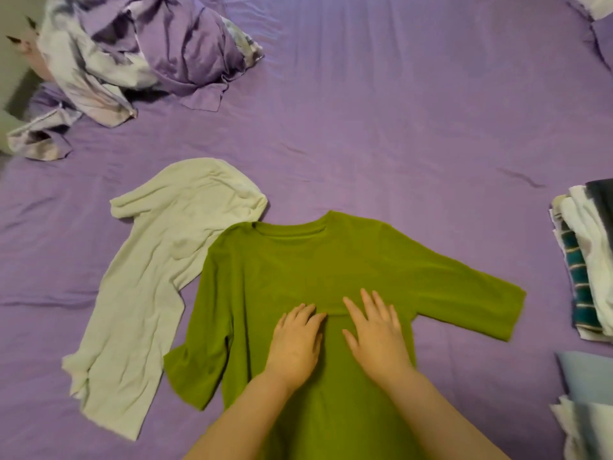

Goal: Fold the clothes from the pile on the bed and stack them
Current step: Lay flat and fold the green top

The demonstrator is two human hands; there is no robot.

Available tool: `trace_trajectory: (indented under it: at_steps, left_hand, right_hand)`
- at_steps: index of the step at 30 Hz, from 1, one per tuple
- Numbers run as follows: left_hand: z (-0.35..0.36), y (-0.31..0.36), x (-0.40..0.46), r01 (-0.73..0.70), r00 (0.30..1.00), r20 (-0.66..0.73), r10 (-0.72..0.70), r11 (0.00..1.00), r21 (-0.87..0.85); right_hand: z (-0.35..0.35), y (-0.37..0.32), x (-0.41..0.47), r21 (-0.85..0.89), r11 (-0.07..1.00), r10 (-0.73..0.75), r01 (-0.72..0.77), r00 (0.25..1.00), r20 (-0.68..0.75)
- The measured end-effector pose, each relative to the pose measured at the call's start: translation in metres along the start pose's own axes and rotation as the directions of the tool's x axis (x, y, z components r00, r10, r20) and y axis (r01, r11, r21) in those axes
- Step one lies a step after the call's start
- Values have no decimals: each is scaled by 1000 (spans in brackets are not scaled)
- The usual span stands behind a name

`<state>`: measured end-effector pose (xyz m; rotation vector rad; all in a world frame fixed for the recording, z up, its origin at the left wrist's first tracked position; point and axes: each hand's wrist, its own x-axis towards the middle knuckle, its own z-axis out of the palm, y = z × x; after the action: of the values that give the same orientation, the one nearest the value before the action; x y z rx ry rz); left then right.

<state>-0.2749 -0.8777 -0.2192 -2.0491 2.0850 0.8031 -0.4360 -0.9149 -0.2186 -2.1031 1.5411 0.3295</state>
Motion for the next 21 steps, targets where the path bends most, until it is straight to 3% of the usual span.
trace_trajectory:
  at_steps: [4, 8, 12, 16, 21]
  left_hand:
    - [-21, -46, -28, 21, 978, -204, -36, 997, -72]
    - [-35, -97, -44, 291, 895, -312, -319, 947, -133]
    - [-37, -145, -49, 480, 820, -197, -537, 834, -272]
    - [-32, -173, -55, 490, 841, -110, -530, 831, -265]
    - [-22, -195, -61, 480, 844, 81, -530, 680, -554]
  right_hand:
    - [14, -46, 6, -55, 993, -101, 106, 991, 92]
    - [16, -88, 26, -73, 988, -124, 135, 982, 140]
    - [1, -132, 61, -78, 971, -215, 226, 968, 127]
    - [-25, -177, 110, -133, 927, -349, 350, 937, 36]
    - [-40, -217, 162, -218, 877, -436, 429, 900, 17]
